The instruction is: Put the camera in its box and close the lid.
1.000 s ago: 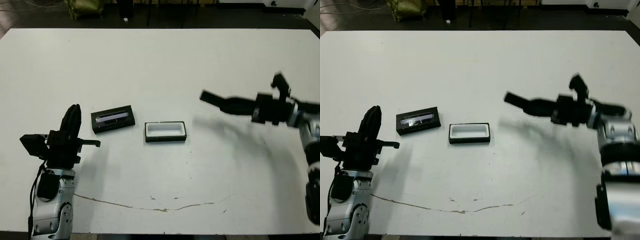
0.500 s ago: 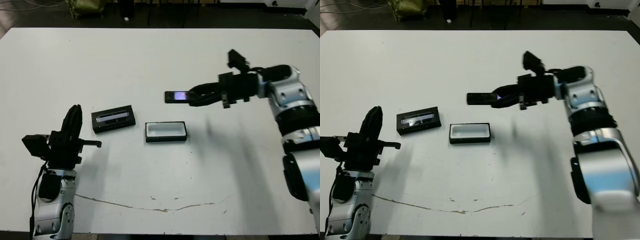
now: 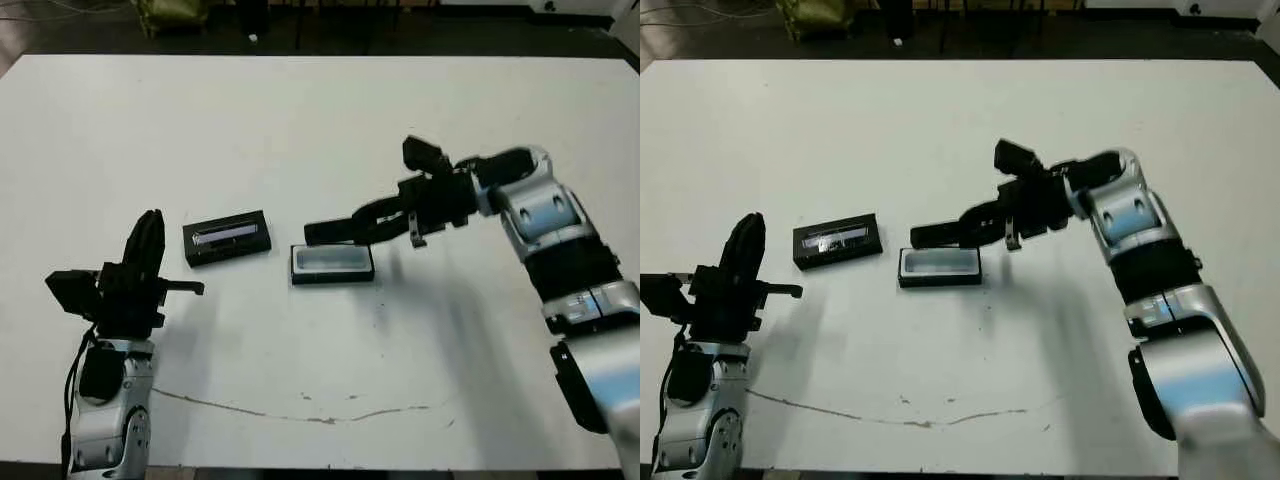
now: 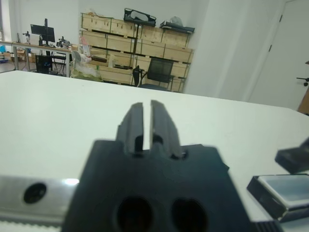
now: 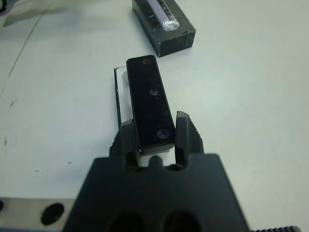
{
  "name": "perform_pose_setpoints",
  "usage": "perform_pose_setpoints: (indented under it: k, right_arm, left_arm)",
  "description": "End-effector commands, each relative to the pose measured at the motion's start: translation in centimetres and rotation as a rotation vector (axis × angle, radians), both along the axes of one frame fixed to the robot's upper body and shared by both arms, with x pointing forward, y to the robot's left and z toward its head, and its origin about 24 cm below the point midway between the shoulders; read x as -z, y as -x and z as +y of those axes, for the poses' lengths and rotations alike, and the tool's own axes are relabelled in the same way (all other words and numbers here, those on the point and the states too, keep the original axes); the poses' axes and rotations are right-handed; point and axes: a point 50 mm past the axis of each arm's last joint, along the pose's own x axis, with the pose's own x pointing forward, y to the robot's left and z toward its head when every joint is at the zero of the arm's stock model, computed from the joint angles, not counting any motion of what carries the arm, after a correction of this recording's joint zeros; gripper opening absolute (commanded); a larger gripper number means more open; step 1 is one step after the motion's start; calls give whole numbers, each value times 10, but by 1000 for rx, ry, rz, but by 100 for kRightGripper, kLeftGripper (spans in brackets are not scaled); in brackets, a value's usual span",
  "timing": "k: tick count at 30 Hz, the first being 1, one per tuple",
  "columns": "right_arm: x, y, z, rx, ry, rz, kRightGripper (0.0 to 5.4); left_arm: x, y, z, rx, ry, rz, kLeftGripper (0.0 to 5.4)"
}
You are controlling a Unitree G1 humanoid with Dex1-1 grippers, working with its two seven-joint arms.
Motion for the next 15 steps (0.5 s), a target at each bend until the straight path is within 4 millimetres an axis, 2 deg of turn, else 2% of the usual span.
perform_pose_setpoints:
  k: [1, 15]
  right_arm:
    - [5, 4, -4, 16, 25, 18, 19]
    - [11, 11, 4, 22, 89, -15, 19]
  left_arm:
    - [5, 2, 1, -10, -15, 29, 0]
    - [5, 2, 2, -10, -23, 28, 0]
